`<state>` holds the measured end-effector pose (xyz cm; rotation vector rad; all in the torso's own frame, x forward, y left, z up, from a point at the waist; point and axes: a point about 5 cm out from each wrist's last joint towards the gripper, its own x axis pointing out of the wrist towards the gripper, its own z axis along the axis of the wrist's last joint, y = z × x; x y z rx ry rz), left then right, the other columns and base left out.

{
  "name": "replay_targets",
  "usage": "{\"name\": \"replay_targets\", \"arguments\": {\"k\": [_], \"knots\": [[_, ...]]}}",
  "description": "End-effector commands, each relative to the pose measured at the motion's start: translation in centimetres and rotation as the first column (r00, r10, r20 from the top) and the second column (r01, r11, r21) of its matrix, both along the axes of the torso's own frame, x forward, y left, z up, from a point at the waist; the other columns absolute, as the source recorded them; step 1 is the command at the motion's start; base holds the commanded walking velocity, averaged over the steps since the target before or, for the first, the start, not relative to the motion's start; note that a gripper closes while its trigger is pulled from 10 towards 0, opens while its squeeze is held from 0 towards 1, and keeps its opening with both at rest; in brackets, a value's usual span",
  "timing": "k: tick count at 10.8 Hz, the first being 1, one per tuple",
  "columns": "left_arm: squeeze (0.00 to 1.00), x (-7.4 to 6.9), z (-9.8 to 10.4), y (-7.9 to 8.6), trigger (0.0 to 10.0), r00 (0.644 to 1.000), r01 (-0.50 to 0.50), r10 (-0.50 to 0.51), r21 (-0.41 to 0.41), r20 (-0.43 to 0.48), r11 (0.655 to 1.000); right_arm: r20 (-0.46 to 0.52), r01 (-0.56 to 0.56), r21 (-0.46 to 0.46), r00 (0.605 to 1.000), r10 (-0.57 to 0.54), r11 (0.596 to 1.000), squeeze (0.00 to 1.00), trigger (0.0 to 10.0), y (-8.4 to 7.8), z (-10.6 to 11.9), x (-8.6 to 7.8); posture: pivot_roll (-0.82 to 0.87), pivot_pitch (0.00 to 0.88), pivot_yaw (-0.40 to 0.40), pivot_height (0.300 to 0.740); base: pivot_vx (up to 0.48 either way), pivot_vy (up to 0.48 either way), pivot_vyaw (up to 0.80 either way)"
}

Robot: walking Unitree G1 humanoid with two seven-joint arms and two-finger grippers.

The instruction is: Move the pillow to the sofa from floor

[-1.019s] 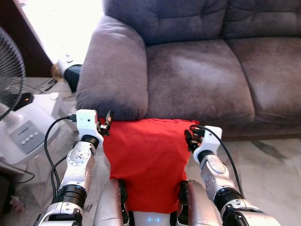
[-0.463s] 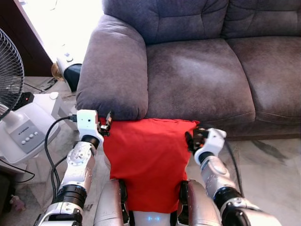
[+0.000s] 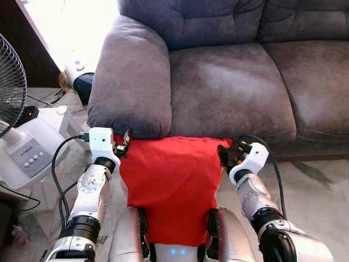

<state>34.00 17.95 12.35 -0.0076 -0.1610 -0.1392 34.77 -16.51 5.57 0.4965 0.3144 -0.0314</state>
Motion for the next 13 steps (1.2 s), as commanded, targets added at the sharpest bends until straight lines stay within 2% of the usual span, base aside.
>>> {"name": "replay_targets", "arguments": {"k": [1, 2, 4, 6, 8, 9, 11, 13], "knots": [[0.00, -0.4, -0.6, 0.1, 10.0, 1.000, -0.003, 0.004, 0.012, -0.023, 1.000, -0.002, -0.030, -0.068, 1.000, 0.030, 0.997, 0.00, 10.0, 0.3, 0.0, 0.0, 0.20, 0.270, 0.032, 0.597, 0.000, 0.000, 0.00], [0.00, -0.5, -0.3, 0.1, 10.0, 1.000, -0.022, 0.022, -0.003, -0.004, 1.000, 0.049, -0.074, -0.161, 0.995, 0.083, 0.984, 0.00, 10.0, 0.6, 0.7, 0.4, 0.20, 0.281, 0.032, 0.597, 0.000, 0.000, 0.00], [0.00, 0.1, 1.6, -0.5, 10.0, 0.997, -0.018, 0.021, -0.038, 0.078, 0.999, 0.128, -0.081, -0.185, 0.986, 0.106, 0.979, 0.00, 10.0, 0.8, 2.1, 1.1, 0.21, 0.327, 0.031, 0.597, 0.000, 0.000, 0.00], [0.00, 0.0, 2.4, -0.9, 10.0, 0.995, -0.012, 0.016, -0.040, 0.100, 0.999, 0.108, -0.062, -0.179, 0.991, 0.083, 0.982, 0.00, 10.0, 0.4, 1.7, 0.8, 0.22, 0.378, 0.035, 0.597, 0.000, 0.000, 0.00], [0.00, -0.6, 3.6, -1.1, 10.0, 0.990, -0.009, 0.016, -0.050, 0.140, 0.999, 0.093, -0.029, -0.095, 0.995, 0.038, 0.995, 0.00, 10.0, 0.2, 1.0, 0.4, 0.23, 0.414, 0.039, 0.597, 0.000, 0.000, 0.00], [0.00, -0.8, 4.9, -1.2, 10.0, 0.983, -0.005, 0.014, -0.049, 0.183, 0.999, 0.094, -0.018, -0.063, 0.995, 0.024, 0.998, 0.00, 10.0, 0.2, 0.9, 0.3, 0.24, 0.426, 0.042, 0.597, 0.000, 0.000, 0.00], [0.00, -1.4, 8.5, -1.7, 10.0, 0.959, 0.013, -0.004, -0.030, 0.282, 0.999, 0.116, -0.004, 0.058, 0.993, -0.003, 0.998, 0.00, 10.0, 0.6, 1.2, 0.5, 0.27, 0.434, 0.044, 0.597, 0.000, 0.000, 0.00], [0.00, -2.4, 10.8, -2.4, 10.0, 0.942, 0.043, -0.035, -0.016, 0.333, 0.999, 0.170, -0.048, 0.196, 0.985, 0.014, 0.979, 0.00, 10.0, 1.2, 1.7, 0.8, 0.30, 0.436, 0.048, 0.597, 0.000, 0.000, 0.00]]}}
